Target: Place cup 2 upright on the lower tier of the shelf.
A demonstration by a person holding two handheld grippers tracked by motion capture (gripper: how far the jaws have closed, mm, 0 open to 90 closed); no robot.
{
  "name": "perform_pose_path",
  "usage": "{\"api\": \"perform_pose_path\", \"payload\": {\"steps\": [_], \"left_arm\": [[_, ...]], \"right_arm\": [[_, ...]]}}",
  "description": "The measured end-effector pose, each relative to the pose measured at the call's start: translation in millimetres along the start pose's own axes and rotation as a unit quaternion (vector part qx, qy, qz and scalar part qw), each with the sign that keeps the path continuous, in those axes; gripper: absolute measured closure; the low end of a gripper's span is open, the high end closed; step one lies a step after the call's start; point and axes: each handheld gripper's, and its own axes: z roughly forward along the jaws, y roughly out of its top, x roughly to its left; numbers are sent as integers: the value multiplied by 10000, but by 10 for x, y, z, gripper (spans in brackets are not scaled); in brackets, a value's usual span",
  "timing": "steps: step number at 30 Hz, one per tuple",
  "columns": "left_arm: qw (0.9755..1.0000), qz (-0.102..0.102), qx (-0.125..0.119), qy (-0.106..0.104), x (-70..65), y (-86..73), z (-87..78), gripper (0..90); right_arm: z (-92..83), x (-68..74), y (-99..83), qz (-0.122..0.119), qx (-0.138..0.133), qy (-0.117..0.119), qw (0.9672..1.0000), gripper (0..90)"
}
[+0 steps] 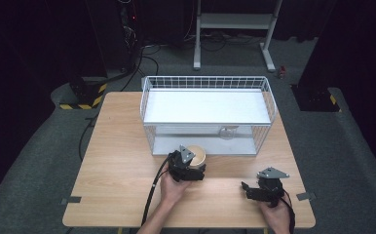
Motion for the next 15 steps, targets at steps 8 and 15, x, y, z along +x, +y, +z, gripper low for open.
{"api": "perform_pose_path", "payload": {"steps": [8, 15], "left_arm": [[9999, 80, -59, 41, -18, 25, -39, 87], [9998, 138, -110, 46, -18, 79, -93, 89]], "right_arm": [[0, 0, 0, -1, -1, 0, 10000, 181], [0, 0, 0, -1, 1, -1, 10000, 181]]}}
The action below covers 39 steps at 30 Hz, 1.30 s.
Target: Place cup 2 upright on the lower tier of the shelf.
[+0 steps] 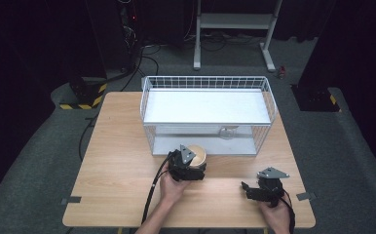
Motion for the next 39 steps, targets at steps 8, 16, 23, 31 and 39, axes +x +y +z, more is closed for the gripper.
{"api": "perform_pose_path", "payload": {"steps": [8, 16, 23, 31, 39], "left_arm": [[9998, -152, -77, 45, 59, 32, -70, 89], [9997, -125, -38, 193, 137, 102, -66, 89], [9993, -235, 17, 282, 222, 95, -20, 90], [9992, -202, 115, 330, 268, 167, 43, 90], [9989, -298, 12, 359, 304, 172, 88, 89]], "right_arm": [[0, 1, 0, 4, 0, -2, 10000, 182], [0, 1, 1, 7, 0, -4, 10000, 181], [1, 1, 1, 8, -1, -3, 10000, 181], [1, 1, 0, 6, -2, -4, 10000, 182], [1, 1, 1, 6, -2, -3, 10000, 181]]}}
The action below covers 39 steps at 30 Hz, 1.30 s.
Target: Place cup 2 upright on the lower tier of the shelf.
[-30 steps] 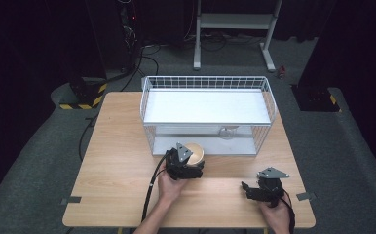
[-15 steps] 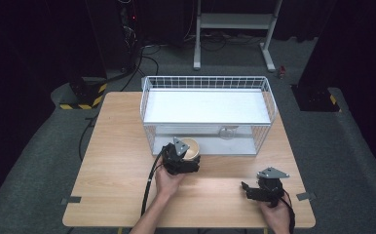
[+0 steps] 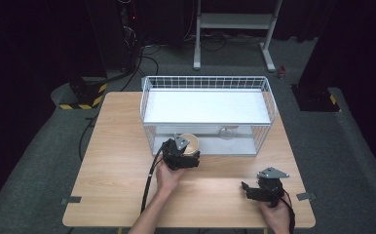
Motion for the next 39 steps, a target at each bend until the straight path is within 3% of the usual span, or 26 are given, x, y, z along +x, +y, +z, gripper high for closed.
{"api": "perform_pose_path", "payload": {"steps": [19, 26, 39], "left_arm": [[9998, -10, -92, 176, 39, 65, 167, 83], [9991, 151, -97, 379, 11, 60, 219, 67], [9996, 79, -49, 249, 15, 56, 228, 18]], "right_arm": [[0, 0, 0, 2, 0, 1, 10000, 181], [0, 0, 0, 2, 0, 1, 10000, 181], [0, 0, 0, 1, 0, 0, 10000, 182]]}}
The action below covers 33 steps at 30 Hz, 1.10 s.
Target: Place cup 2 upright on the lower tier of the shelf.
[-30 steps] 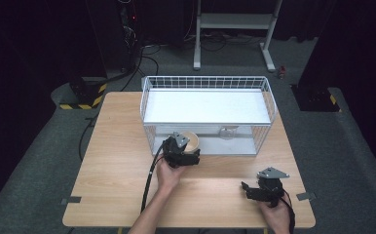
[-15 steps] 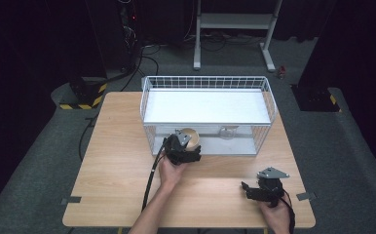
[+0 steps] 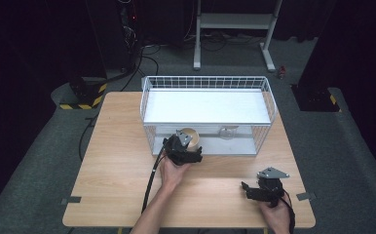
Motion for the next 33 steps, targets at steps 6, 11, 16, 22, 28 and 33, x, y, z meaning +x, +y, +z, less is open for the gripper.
{"api": "perform_pose_path", "payload": {"steps": [6, 11, 16, 22, 28, 33], "left_arm": [[10000, 98, 5, 17, -10, -6, -25, 1], [10000, 35, 8, 43, -14, -7, -42, 1], [9999, 58, 106, 93, 0, -17, -43, 2], [9998, 13, 195, 61, -3, -43, -76, 2], [9994, -47, 331, 134, 16, -80, -89, 32], [9994, -35, 353, 47, 11, -133, -127, 72]], "right_arm": [[0, 0, 0, -2, 0, 0, 10000, 181], [1, -4, 1, -28, -9, 3, 10000, 181], [0, -1, 0, 2, 1, 5, 10000, 181], [1, -3, 0, -16, -4, 7, 10000, 181], [0, -2, 1, -2, 1, 9, 10000, 181], [6, -4, 6, -18, -8, 11, 10000, 182]]}}
